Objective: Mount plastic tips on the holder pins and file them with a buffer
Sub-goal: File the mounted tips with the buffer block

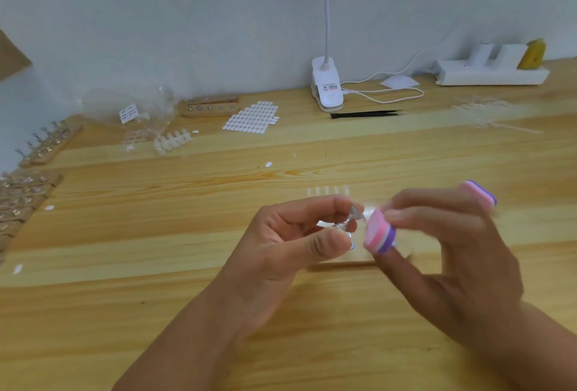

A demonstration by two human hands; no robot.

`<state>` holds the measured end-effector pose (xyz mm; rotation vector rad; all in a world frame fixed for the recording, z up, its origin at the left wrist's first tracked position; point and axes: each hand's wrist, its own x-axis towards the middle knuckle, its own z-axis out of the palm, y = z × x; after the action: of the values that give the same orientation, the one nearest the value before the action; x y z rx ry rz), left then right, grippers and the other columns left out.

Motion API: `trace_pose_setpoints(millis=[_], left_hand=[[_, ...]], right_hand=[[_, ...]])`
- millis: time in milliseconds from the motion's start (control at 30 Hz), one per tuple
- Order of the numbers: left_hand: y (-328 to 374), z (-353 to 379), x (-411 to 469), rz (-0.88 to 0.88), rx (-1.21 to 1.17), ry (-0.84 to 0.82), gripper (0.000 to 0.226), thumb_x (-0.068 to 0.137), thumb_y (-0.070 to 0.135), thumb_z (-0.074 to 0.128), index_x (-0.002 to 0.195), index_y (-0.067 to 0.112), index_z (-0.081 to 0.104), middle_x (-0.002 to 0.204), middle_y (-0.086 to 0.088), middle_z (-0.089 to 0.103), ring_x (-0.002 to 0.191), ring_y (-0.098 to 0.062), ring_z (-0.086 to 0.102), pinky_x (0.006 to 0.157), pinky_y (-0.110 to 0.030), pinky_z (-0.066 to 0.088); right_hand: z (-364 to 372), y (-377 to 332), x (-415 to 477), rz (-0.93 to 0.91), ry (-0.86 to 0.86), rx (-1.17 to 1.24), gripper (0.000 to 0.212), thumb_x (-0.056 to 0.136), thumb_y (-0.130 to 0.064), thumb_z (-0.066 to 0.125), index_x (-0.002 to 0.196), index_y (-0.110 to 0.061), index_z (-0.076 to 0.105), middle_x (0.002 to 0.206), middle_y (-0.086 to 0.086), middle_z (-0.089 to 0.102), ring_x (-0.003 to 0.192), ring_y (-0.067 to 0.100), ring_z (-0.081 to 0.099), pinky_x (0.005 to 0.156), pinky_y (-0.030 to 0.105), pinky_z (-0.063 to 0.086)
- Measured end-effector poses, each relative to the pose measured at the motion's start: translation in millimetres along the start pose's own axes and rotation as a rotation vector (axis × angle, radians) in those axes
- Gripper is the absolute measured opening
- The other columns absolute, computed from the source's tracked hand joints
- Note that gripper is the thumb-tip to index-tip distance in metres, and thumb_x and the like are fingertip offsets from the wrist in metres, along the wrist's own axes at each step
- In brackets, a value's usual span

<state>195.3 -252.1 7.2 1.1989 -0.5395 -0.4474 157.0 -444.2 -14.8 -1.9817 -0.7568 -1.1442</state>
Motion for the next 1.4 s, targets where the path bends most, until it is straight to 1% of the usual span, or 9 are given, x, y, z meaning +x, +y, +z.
trace_pose_setpoints(millis=[233,333,433,667,800,900,1100,1233,1400], left_hand=[[0,-1,2,-0.019,-0.03,0.035,0.041,0.07,0.043,0.082,0.1,0.015,0.076,0.082,0.007,0.063,0.077,-0.008,0.054,0.072,-0.016,0.044],[-3,1,2,-0.014,-0.037,-0.009,0.044,0.074,0.04,0.08,0.105,0.01,0.073,0.084,0.006,0.064,0.075,-0.007,0.054,0.073,-0.015,0.044],[-2,-1,0,0.003,-0.055,-0.023,0.041,0.073,0.04,0.081,0.104,0.014,0.075,0.084,0.007,0.067,0.079,-0.005,0.059,0.073,-0.014,0.046],[-3,-6,2,0.032,0.114,0.083,0.03,0.086,0.022,0.067,0.115,0.022,0.071,0.092,0.001,0.072,0.08,-0.009,0.057,0.066,-0.019,0.043],[-6,-1,1,0.062,0.198,0.172,0.022,0.092,0.012,0.058,0.106,0.015,0.074,0.093,-0.006,0.075,0.072,-0.01,0.058,0.063,-0.021,0.047],[-7,4,1,0.077,0.232,0.204,0.017,0.09,0.012,0.057,0.09,0.013,0.073,0.089,-0.005,0.076,0.068,-0.012,0.061,0.061,-0.022,0.048],[-4,7,0,0.179,0.36,0.176,0.011,0.086,0.014,0.065,0.085,0.013,0.076,0.071,0.011,0.065,0.063,0.0,0.054,0.063,-0.013,0.043],[-4,5,0,0.187,0.401,0.215,0.013,0.085,0.013,0.065,0.081,0.011,0.077,0.071,0.004,0.068,0.066,-0.008,0.058,0.064,-0.017,0.045],[-3,8,-1,0.194,0.404,0.183,0.012,0.086,0.016,0.069,0.084,0.009,0.078,0.07,0.011,0.067,0.064,-0.005,0.058,0.064,-0.015,0.044]], right_hand=[[-2,9,1,0.022,0.023,-0.071,0.034,0.091,-0.011,0.07,0.12,-0.016,0.053,0.114,-0.008,0.054,0.112,-0.003,0.056,0.097,0.011,0.04],[0,7,-2,-0.056,-0.021,-0.09,0.026,0.095,-0.011,0.067,0.118,-0.013,0.055,0.112,-0.002,0.057,0.106,0.007,0.059,0.096,0.012,0.041],[-1,19,0,0.054,-0.039,-0.117,0.025,0.092,-0.008,0.067,0.114,-0.011,0.056,0.107,-0.001,0.059,0.1,0.013,0.06,0.096,0.012,0.042],[-5,18,2,0.071,-0.023,-0.134,0.03,0.09,-0.006,0.067,0.117,-0.013,0.057,0.109,-0.007,0.057,0.109,0.001,0.055,0.099,0.011,0.038],[-9,20,6,0.163,0.0,-0.159,0.028,0.09,-0.01,0.066,0.115,-0.016,0.054,0.107,-0.011,0.055,0.113,-0.014,0.048,0.092,0.001,0.033],[-8,17,6,0.118,-0.027,-0.135,0.027,0.09,-0.008,0.067,0.113,-0.018,0.058,0.106,-0.009,0.058,0.107,-0.003,0.055,0.096,0.008,0.038],[0,1,3,-0.092,-0.08,-0.115,0.018,0.097,-0.004,0.065,0.114,-0.009,0.067,0.107,0.002,0.065,0.1,0.017,0.063,0.096,0.02,0.045],[-5,11,6,-0.044,-0.097,-0.167,0.025,0.089,0.006,0.069,0.112,-0.003,0.067,0.1,0.012,0.067,0.091,0.024,0.067,0.083,0.032,0.053],[-1,3,1,-0.094,-0.086,-0.108,0.02,0.095,-0.002,0.066,0.115,-0.006,0.063,0.107,0.005,0.064,0.1,0.017,0.063,0.093,0.022,0.046]])
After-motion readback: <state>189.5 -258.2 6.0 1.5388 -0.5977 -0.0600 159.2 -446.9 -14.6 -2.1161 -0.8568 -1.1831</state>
